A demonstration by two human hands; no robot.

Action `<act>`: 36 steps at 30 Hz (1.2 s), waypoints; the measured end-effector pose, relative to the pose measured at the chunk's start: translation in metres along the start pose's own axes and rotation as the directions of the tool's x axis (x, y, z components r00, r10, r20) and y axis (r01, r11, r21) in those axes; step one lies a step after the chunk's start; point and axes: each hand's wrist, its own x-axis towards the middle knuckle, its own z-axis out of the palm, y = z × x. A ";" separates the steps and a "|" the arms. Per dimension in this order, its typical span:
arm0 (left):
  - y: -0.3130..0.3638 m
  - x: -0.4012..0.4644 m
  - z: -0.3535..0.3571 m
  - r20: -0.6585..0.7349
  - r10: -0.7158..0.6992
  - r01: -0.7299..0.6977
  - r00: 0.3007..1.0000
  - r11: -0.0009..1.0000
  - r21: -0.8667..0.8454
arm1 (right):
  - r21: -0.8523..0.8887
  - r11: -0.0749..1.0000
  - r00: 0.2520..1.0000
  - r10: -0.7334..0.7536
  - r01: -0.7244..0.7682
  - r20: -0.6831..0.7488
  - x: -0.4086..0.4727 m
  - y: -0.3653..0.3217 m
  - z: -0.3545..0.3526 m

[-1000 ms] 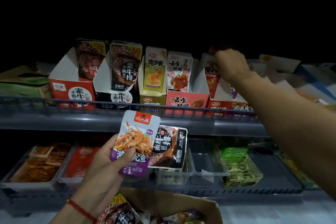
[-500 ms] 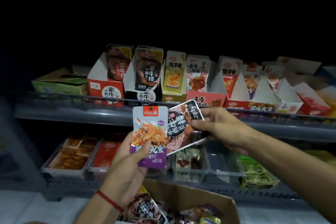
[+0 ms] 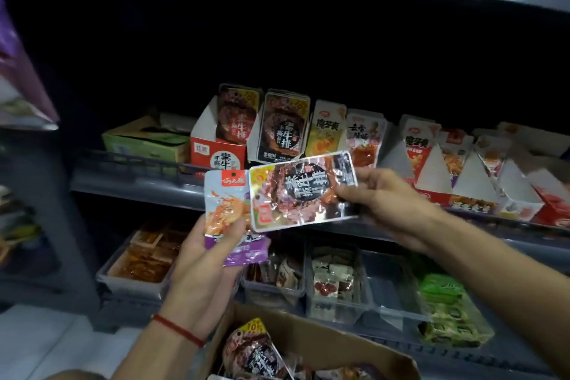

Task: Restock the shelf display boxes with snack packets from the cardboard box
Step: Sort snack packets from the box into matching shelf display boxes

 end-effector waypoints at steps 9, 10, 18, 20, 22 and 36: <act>0.000 0.005 -0.001 -0.079 0.202 -0.178 0.976 0.954 0.240 | -0.284 0.958 0.998 0.031 -0.046 -0.057 -0.018 0.049 0.063; 0.003 0.005 -0.004 -0.050 0.213 -0.188 0.976 0.934 0.302 | -0.385 0.920 0.991 -0.110 0.072 -0.077 -0.013 0.043 0.063; 0.014 0.006 -0.012 -0.089 0.249 -0.204 0.964 0.914 0.351 | -0.766 0.507 0.911 -0.325 0.395 0.255 0.022 -0.022 0.056; 0.017 0.010 -0.019 -0.152 0.260 -0.205 0.954 0.931 0.303 | -0.747 0.535 0.886 -0.435 0.396 0.159 0.038 -0.046 0.040; 0.022 0.013 -0.025 -0.188 0.269 -0.214 0.945 0.939 0.271 | -0.702 0.580 0.829 -0.558 0.412 0.026 0.057 -0.073 0.025; 0.021 0.024 -0.025 -0.208 0.178 -0.122 0.962 0.959 0.256 | -0.938 0.340 0.822 -0.550 0.060 -0.146 0.185 -0.073 0.052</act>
